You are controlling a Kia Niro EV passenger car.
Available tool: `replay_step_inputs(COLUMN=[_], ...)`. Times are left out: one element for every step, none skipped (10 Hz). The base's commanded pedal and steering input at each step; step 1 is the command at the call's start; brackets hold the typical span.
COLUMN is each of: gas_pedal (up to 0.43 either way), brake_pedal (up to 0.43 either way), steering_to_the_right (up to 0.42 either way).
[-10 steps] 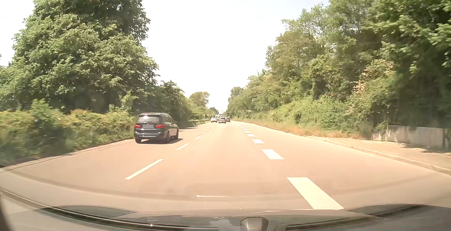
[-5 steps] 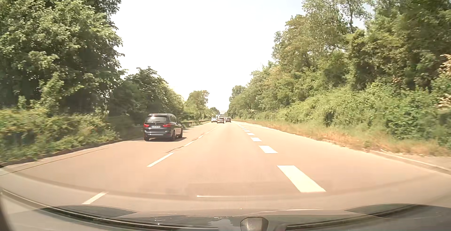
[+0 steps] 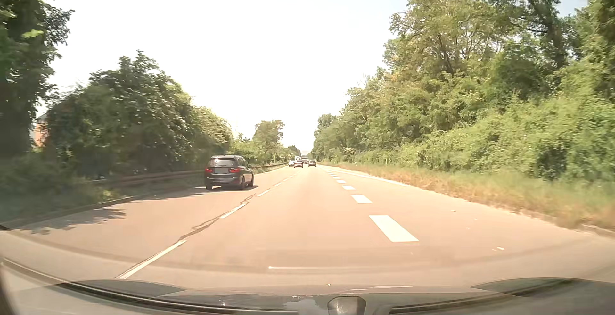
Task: Follow the waypoints while adhering to traffic rules and regulations
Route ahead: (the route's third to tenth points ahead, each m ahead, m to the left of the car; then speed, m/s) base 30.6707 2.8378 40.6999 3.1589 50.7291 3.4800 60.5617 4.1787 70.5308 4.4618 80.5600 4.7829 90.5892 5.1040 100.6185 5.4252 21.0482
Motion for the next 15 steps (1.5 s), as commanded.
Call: replay_step_inputs(gas_pedal=[0.157, 0.157, 0.157, 0.157, 0.157, 0.157, 0.157, 0.157, 0.157, 0.157, 0.157, 0.157, 0.157, 0.157, 0.13], brake_pedal=[0.0, 0.0, 0.0, 0.0, 0.0, 0.0, 0.0, 0.0, 0.0, 0.0, 0.0, 0.0, 0.0, 0.0, 0.0], steering_to_the_right=[0.0, 0.0, -0.001, -0.001, -0.001, 0.0, 0.0, 0.0, 0.0, -0.001, -0.001, -0.001, -0.001, -0.001, -0.001])
